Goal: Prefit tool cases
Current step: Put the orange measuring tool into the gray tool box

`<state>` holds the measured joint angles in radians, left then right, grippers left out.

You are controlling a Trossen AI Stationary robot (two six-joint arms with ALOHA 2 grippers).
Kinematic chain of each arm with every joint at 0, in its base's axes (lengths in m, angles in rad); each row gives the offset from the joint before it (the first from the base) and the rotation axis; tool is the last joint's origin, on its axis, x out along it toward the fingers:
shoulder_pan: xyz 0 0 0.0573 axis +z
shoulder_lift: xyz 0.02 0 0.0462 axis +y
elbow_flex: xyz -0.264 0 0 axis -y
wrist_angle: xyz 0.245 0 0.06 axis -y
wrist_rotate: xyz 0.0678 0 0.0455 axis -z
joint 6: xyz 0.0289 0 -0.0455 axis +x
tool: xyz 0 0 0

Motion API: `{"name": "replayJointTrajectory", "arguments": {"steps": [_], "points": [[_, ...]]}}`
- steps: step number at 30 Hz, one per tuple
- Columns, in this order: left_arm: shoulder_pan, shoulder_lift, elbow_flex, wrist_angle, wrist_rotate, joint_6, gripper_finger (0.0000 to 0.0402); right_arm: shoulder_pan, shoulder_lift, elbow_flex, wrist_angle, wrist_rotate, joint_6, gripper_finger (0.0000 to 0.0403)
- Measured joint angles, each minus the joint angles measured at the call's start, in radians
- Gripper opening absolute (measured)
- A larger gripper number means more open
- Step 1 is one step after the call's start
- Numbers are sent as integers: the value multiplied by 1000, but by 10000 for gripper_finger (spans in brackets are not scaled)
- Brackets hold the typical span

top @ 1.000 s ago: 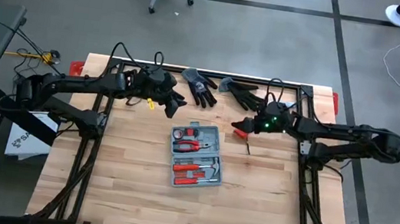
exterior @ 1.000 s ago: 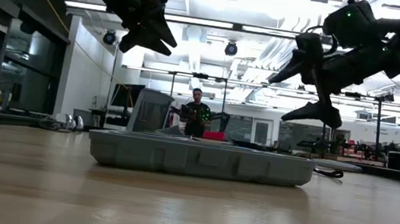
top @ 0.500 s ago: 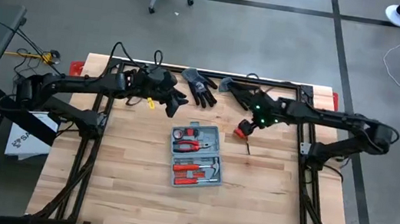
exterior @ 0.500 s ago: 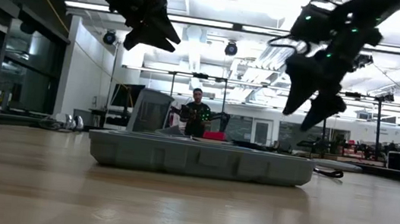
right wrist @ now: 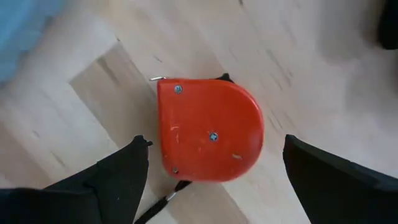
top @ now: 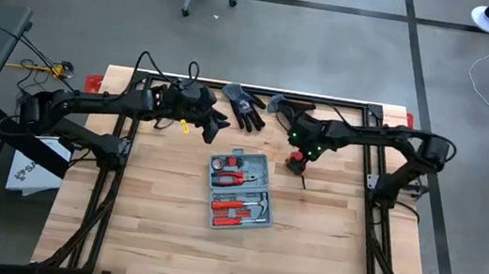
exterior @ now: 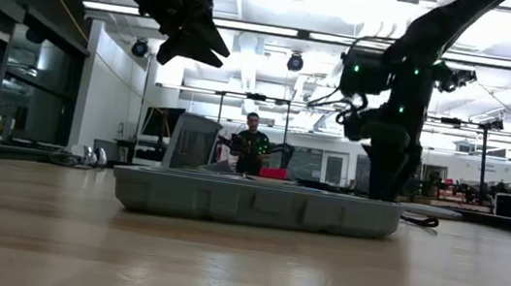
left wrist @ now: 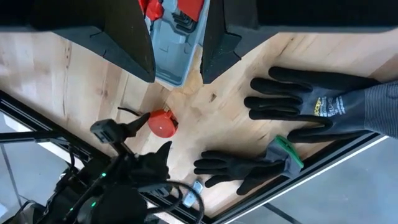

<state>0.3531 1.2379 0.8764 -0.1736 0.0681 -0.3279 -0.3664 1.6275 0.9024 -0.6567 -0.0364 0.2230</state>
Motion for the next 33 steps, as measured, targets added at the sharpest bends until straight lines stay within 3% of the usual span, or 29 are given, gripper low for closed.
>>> {"name": "replayJointTrajectory", "arguments": {"steps": [8, 15, 20, 29, 33], "points": [[0, 0, 0, -31, -2, 16, 126, 1, 78, 2, 34, 7, 31, 341], [0, 1, 0, -194, -27, 64, 126, 1, 84, 2, 59, 55, 94, 248], [0, 1, 0, -336, -66, 88, 126, 1, 84, 2, 63, 61, 143, 248], [-14, 1, -1, -532, -46, 94, 126, 29, 12, -2, 77, 67, 250, 248], [-54, 0, -61, -528, 21, 34, 126, 68, -52, -2, 77, 62, 324, 248]]}}
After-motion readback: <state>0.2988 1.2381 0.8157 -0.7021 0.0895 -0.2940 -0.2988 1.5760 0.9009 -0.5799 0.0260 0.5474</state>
